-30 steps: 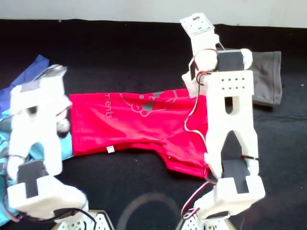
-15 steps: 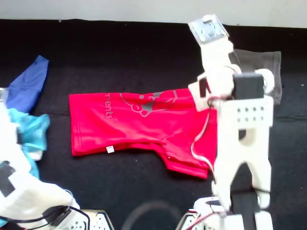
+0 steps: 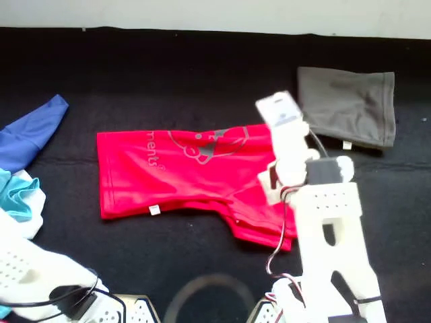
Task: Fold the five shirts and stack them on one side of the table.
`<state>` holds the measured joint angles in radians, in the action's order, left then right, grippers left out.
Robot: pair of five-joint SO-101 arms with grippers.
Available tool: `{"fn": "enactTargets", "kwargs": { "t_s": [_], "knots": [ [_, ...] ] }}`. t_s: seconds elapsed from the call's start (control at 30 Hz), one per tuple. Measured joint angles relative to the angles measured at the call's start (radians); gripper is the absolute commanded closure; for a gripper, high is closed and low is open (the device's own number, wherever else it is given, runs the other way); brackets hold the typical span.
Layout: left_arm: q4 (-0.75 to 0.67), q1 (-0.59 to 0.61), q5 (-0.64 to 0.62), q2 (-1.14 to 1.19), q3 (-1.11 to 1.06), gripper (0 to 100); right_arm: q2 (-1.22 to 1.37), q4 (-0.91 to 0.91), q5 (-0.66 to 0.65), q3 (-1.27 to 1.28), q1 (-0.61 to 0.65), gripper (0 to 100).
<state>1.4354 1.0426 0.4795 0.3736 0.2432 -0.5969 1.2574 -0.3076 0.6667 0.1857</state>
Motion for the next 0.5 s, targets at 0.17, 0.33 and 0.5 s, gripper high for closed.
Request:
{"fn": "enactTargets", "kwargs": {
  "t_s": [0.17, 0.33, 0.5],
  "knots": [
    [0.193, -0.172, -0.075, -0.064, 0.054, 99, 0.000, -0.226, 0.000, 0.227, 0.000, 99.2],
    [0.282, -0.408, -0.190, -0.144, 0.055, 99, -0.002, -0.278, 0.000, 0.315, 0.000, 99.2],
    [0.279, -0.678, -0.302, -0.163, -0.087, 99, -0.009, -0.278, 0.000, 0.368, 0.000, 99.2]
  ]
}}
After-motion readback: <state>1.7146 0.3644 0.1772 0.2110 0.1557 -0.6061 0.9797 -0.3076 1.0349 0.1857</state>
